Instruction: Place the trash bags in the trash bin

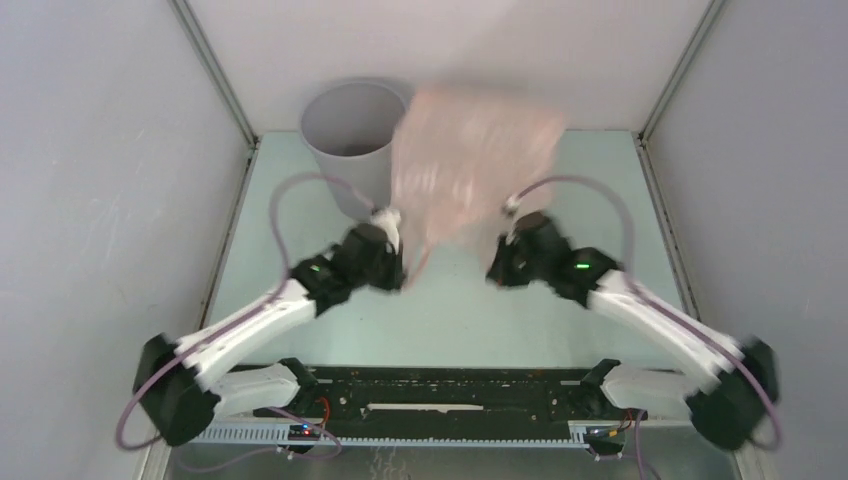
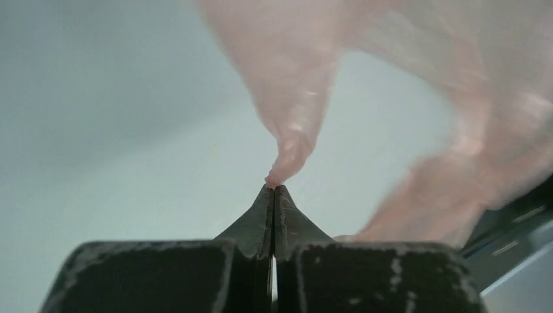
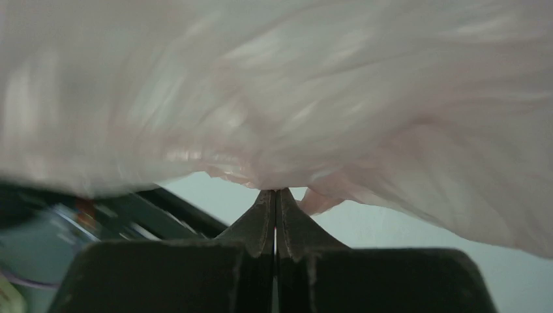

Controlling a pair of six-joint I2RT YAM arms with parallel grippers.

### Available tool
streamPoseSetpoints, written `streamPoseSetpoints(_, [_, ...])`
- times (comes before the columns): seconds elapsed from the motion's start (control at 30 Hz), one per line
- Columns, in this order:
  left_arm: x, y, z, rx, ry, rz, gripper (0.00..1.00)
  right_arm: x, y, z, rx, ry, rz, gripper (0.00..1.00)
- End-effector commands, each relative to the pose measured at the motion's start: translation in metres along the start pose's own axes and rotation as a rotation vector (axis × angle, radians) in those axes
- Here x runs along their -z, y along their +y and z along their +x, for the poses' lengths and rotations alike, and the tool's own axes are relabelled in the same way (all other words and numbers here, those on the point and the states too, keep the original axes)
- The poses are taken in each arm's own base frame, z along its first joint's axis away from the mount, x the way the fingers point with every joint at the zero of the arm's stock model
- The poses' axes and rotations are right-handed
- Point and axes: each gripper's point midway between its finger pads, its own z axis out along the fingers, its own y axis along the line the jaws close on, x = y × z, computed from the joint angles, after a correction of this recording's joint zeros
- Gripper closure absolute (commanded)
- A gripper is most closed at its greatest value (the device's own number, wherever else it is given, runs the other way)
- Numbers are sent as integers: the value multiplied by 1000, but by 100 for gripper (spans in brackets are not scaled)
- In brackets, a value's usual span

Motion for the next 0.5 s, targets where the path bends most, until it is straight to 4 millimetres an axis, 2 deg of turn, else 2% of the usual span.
streamPoseSetpoints(0.0, [17, 31, 132, 63, 336, -50, 100, -19, 3, 115, -38, 382, 20, 100])
streamPoseSetpoints(0.1, [32, 19, 75, 95, 114, -15, 100, -14, 33, 67, 28, 249, -54, 100])
streamPoseSetpoints(0.2, [41, -6, 17, 64, 31, 43, 100, -11, 43, 26, 28, 189, -83, 100])
streamPoseSetpoints(0.3, [44, -44, -19, 35, 49, 169, 100, -14, 50, 17, 8, 214, -125, 100])
streamPoseSetpoints(0.47, [49, -96, -46, 70, 34, 374, 100, -11, 82, 13, -57, 234, -263, 100])
